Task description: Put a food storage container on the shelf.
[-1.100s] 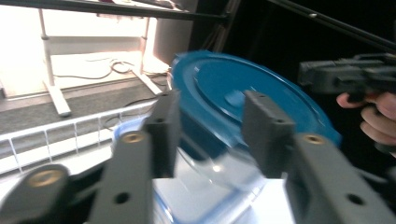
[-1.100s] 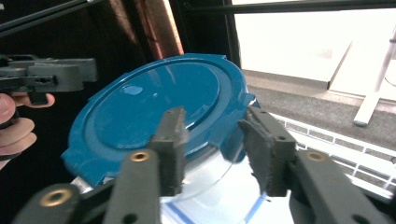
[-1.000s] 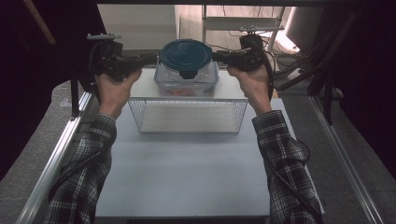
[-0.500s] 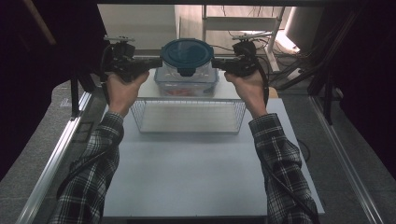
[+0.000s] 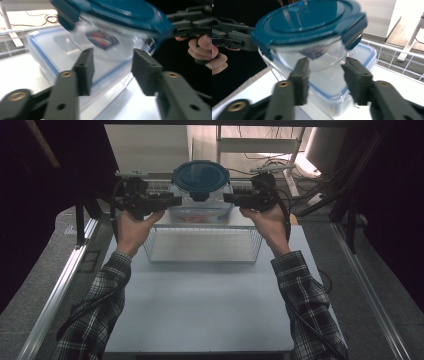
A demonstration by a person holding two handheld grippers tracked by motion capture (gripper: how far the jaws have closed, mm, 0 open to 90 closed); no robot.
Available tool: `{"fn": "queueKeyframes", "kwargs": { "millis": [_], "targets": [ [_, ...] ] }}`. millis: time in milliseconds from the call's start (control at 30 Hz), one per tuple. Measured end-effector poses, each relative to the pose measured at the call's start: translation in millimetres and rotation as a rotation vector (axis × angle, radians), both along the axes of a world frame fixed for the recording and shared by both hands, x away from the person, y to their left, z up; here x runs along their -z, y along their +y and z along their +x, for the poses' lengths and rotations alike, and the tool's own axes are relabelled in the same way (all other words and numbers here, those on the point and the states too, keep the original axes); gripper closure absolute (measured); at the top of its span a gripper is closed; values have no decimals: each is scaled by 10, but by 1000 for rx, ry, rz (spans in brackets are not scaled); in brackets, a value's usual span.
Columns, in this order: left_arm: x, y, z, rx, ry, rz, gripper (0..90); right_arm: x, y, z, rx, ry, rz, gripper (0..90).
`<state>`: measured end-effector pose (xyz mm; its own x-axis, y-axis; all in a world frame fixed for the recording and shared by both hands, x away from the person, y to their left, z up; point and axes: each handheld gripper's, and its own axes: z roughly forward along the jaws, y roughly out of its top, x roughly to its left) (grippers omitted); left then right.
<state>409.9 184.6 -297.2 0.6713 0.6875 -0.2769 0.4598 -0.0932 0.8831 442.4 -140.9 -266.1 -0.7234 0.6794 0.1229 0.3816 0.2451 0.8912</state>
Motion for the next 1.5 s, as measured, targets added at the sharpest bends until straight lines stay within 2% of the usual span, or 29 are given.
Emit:
{"fn": "queueKeyframes", "kwargs": {
  "millis": [100,200,367,600,900,1000,1500],
  "targets": [
    [79,-82,-104,19,-19,50,384,90,10,-85,-22,-13,-17,384],
    [169,-117,-198,40,-25,74,317,195,13,-171,-38,-17,-26,300],
    [353,-130,-338,57,-24,70,229,368,-5,-298,-67,-18,-24,197],
    [596,-114,-475,69,-5,56,180,548,-39,-480,-103,-32,-47,110],
    [881,-129,-690,87,-1,54,135,824,-67,-644,-125,-24,-92,49],
    [989,-139,-760,92,8,68,115,920,-79,-688,-129,-22,-108,32],
    [1523,-217,-1070,104,46,109,61,1358,-282,-934,-114,-3,-124,18]
  ]
}}
